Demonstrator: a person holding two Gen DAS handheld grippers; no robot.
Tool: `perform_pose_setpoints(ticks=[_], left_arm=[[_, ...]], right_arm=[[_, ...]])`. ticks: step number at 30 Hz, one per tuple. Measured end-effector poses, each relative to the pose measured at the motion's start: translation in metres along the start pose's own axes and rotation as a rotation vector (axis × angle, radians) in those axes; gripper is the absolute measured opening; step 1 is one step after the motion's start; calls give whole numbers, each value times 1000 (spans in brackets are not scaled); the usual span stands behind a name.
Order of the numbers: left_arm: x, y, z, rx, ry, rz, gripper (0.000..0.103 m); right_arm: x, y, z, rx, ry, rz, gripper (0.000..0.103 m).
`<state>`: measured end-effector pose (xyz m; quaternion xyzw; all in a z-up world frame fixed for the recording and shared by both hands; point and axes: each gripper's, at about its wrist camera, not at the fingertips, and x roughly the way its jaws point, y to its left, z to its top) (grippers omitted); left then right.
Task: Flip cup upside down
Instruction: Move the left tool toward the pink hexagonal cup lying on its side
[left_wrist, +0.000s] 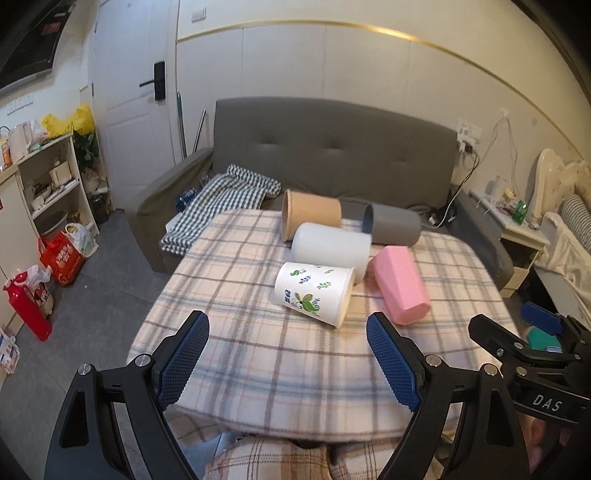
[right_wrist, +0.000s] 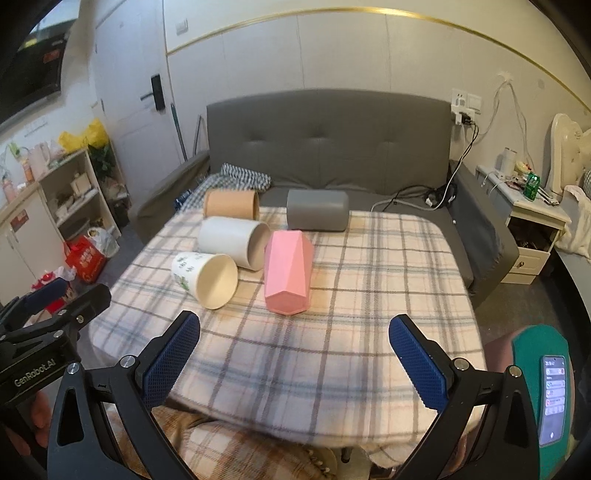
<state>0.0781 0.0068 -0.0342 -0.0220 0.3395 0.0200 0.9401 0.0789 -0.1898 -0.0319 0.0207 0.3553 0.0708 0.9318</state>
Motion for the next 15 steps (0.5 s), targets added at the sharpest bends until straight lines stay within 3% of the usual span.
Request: perform_pose_setpoints(ticks=[7, 15], left_arm=[[48, 8, 6, -9, 65, 45, 90], [76, 14, 5, -23, 118, 75, 90]], right_arm=[[76, 2, 12, -10, 104, 18, 102], [140, 3, 21, 11, 168, 25, 77]])
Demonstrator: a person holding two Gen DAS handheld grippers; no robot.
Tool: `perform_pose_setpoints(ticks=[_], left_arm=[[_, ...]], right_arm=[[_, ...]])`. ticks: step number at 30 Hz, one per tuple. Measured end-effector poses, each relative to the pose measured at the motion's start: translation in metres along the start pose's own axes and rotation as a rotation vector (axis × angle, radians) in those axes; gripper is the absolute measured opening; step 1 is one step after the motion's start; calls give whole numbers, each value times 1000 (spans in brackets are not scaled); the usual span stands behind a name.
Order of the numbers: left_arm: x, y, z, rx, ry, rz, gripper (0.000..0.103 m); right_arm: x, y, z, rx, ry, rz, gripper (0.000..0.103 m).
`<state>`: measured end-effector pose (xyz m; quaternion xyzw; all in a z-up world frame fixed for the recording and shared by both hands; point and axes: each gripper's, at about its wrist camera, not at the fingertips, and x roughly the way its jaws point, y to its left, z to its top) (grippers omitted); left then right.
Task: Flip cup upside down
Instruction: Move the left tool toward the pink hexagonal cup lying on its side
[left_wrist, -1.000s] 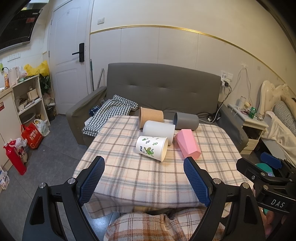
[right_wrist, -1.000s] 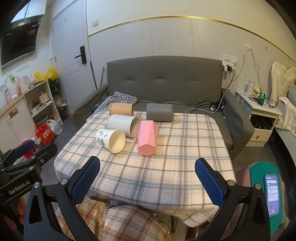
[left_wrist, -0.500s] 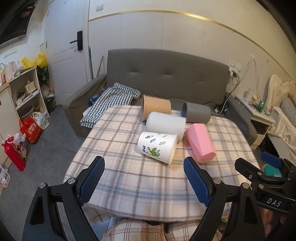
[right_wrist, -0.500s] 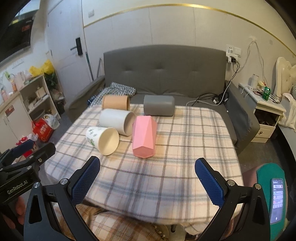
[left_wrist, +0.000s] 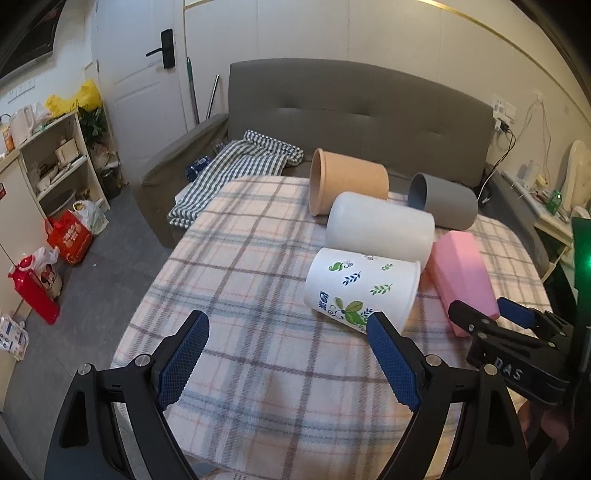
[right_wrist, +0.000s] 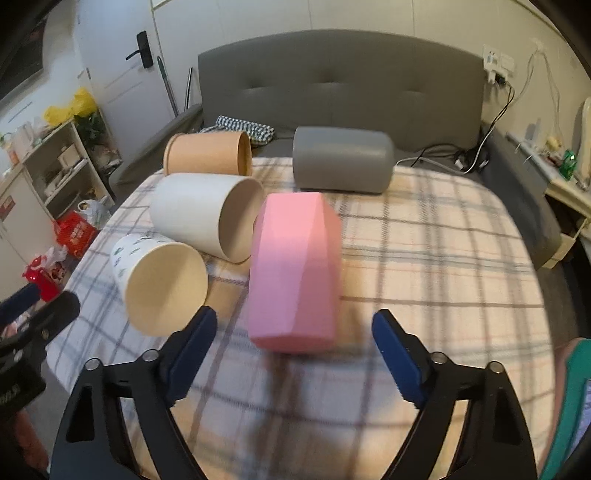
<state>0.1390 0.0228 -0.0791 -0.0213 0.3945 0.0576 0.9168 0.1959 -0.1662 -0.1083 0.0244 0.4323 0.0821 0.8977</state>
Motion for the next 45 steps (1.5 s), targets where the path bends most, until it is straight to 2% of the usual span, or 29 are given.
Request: perform_pose_setpoints(ticks=[1, 3, 5, 11, 21, 29, 31, 32, 33, 40, 45], left_arm=[[0, 0, 0, 1, 2, 0, 90], [1, -1, -1, 5, 7, 4, 90], [1, -1, -2, 4, 12, -1, 90], [-7, -5, -5, 13, 11, -33, 90], [-32, 1, -16, 36, 16, -126, 90], [-39, -7, -21, 56, 11, -136, 90], [-43, -8, -22, 47, 6, -126, 90], [-45, -9, -21, 41, 7, -114, 90], [-47, -9, -22, 36, 5, -107, 90], [-72, -23, -16, 7, -50, -52, 90], [-85, -46, -13, -27, -45, -80, 90]], right_arm=[[5, -1, 0, 4, 12, 4, 75], [8, -2, 0, 16, 26, 15, 60], [10, -3, -2, 21, 36, 19, 55], [-3, -3, -11, 36, 47, -2, 55], [-43, 14, -52, 28, 126, -44, 55], [-47, 33, -70, 9, 166, -76, 55], [-49, 33, -70, -1, 168, -55, 63], [-53, 33, -69, -9, 155, -59, 77], [-56, 32, -70, -15, 144, -62, 82], [-90, 9, -72, 0, 67, -20, 82], [-112, -22, -72, 17, 17, -24, 82]])
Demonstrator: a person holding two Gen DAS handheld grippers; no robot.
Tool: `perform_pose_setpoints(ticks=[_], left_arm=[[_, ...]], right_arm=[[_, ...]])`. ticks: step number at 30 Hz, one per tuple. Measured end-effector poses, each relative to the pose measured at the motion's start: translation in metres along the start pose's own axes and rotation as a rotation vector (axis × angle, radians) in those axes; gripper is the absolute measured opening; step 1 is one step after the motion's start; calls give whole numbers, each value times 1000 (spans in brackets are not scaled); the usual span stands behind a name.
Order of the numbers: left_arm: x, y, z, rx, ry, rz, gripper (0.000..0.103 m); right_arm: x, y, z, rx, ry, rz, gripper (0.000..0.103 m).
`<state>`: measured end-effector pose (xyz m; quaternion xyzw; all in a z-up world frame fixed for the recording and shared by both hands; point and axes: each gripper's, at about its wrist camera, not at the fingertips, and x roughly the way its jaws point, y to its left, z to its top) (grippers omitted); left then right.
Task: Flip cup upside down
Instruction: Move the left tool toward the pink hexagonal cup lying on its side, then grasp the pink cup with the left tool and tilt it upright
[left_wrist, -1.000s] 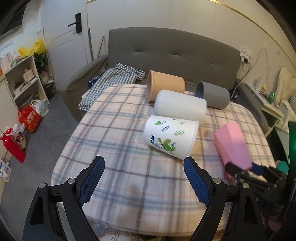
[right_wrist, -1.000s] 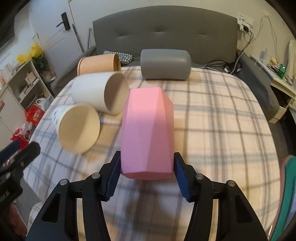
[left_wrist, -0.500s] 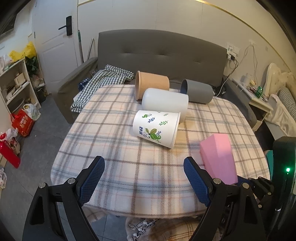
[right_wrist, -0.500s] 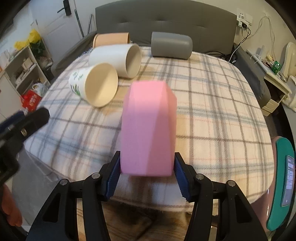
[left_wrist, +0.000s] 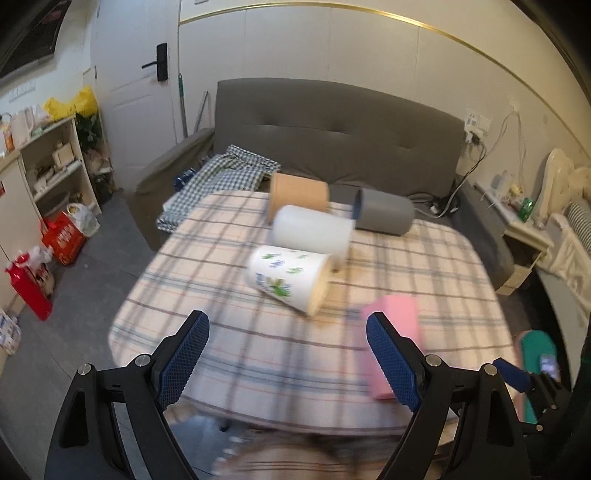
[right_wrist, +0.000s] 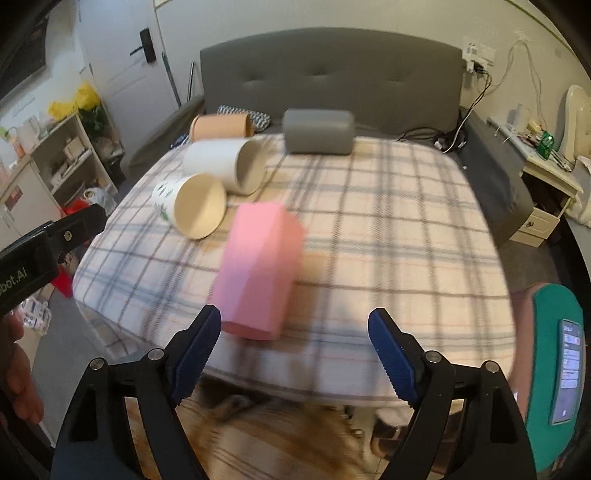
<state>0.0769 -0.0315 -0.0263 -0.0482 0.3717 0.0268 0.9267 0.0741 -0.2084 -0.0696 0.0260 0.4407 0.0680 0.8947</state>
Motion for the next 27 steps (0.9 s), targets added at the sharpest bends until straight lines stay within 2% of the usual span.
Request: perform_pose_setpoints(ticks=[6, 9, 12, 19, 23, 24, 27], left_arm=[[3, -32, -13, 22, 5, -35, 90], [13, -38, -25, 20, 36, -56, 90], [24, -48, -38, 59, 78, -90, 90], [47, -72, -56, 151, 139, -161, 89], [62, -85, -65, 216, 149, -157, 88], [65, -85, -66, 216, 156, -162, 86], [74, -84, -69, 221, 182, -166, 63]], right_arm=[[-16, -42, -1, 54, -37, -23, 82], [-16, -62, -5, 93, -36, -41, 82], [-11, -80, -8, 131, -32, -67, 82], [8, -91, -8, 179, -7, -84, 82], [18, -94, -8, 187, 8, -94, 82], [19, -95, -8, 189, 8, -98, 82], [24, -98, -7, 192, 10, -107, 82]])
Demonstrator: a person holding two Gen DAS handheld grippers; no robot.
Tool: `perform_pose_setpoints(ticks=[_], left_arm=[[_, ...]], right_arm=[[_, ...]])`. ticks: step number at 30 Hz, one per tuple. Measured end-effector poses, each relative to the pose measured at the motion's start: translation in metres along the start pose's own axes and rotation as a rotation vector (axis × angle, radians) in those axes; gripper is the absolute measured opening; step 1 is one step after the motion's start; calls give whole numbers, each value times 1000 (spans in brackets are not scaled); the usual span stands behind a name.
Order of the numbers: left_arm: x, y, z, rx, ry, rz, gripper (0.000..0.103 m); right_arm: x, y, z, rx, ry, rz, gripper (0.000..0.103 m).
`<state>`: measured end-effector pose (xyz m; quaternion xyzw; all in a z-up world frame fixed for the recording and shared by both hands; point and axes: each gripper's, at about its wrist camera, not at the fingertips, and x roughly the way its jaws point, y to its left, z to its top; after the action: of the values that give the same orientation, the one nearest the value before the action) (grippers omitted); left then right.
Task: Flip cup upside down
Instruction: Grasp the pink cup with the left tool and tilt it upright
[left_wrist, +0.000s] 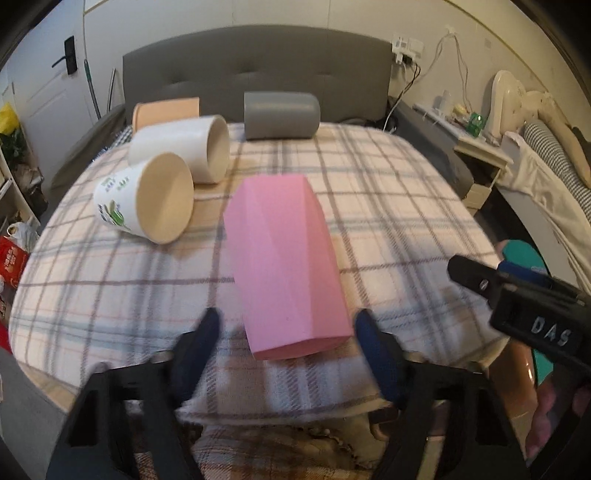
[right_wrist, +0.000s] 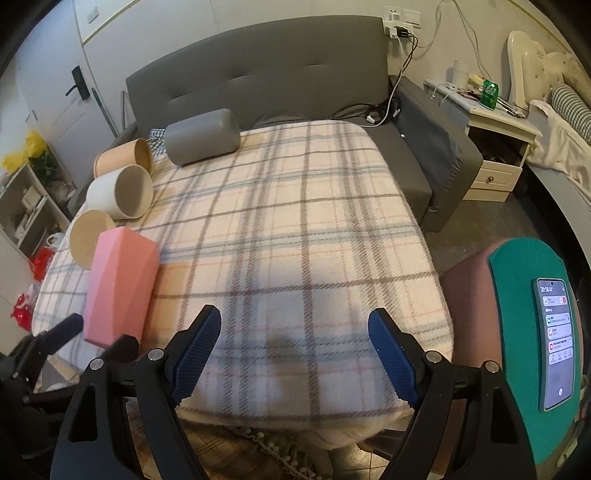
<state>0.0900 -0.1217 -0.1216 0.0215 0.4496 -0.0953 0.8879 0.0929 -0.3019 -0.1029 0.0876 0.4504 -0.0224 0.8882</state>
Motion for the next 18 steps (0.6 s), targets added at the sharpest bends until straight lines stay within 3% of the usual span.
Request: perform_pose_setpoints(ticks=[2, 7, 18], left_arm=[[3, 2, -1, -2, 17, -29, 57], [-9, 8, 3, 2, -11, -49, 57], [-34, 12, 29, 30, -94, -29, 55]], right_arm=[[3, 0, 1, 3, 2, 0, 82], [12, 4, 2, -1, 22, 13, 82], [8, 6, -2, 7, 25, 40, 82]])
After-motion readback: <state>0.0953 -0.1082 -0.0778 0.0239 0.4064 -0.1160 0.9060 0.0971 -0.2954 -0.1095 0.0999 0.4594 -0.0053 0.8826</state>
